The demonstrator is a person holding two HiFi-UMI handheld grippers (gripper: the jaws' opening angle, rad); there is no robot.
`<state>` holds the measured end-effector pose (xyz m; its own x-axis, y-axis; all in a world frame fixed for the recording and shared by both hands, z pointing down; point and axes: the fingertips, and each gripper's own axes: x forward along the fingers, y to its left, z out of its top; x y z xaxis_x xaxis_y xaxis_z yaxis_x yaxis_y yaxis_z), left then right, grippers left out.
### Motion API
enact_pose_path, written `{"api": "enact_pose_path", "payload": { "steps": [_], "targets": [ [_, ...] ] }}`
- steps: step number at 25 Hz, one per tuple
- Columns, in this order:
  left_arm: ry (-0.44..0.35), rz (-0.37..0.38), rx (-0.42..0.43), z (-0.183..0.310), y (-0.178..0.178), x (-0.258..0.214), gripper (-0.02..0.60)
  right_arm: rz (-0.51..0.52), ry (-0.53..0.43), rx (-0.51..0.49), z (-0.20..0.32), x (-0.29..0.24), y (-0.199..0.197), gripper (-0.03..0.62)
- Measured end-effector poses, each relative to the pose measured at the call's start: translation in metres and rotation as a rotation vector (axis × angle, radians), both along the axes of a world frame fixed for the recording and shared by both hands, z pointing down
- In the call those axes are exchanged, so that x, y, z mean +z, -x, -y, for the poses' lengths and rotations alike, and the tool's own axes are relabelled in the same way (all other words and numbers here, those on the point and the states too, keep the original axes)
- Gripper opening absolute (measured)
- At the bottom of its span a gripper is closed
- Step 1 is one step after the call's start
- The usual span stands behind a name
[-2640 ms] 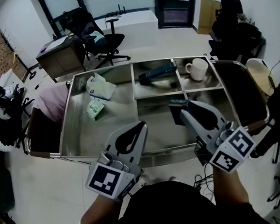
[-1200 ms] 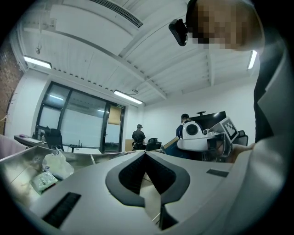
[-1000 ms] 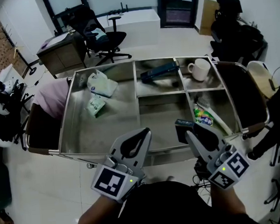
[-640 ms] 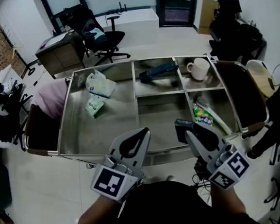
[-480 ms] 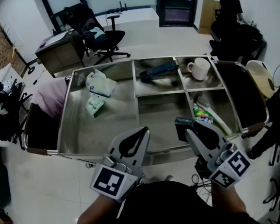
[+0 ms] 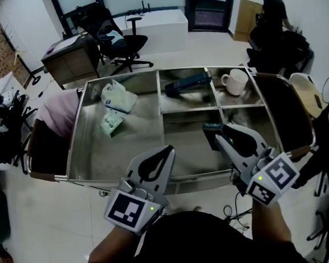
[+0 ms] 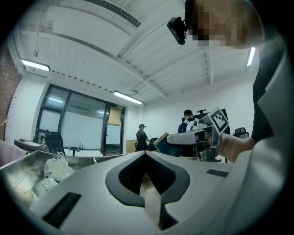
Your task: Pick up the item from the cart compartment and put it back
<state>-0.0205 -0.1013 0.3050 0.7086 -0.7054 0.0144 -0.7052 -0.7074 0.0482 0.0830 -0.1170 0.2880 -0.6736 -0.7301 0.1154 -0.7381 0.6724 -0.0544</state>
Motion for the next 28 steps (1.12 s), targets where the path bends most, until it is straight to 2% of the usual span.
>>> {"api": "enact_pose_path", "payload": {
  "steps": [8, 15, 24, 28],
  "targets": [
    [-0.010, -0.005, 0.000, 0.011, 0.001, -0.001, 0.000, -0.125, 0.011, -0.044, 0.033, 0.003, 0.021, 0.109],
    [0.002, -0.001, 0.011, 0.017, 0.005, 0.004, 0.000, -0.357, 0.018, -0.063, 0.070, 0.032, 0.040, 0.109],
    [0.000, 0.001, 0.002, 0.033, 0.012, 0.005, 0.000, -0.528, 0.145, -0.132, 0.102, 0.094, 0.057, 0.109],
    [0.001, 0.001, 0.003, 0.040, 0.013, 0.006, 0.000, -0.563, 0.193, -0.142, 0.109, 0.121, 0.061, 0.109]
  ]
}}
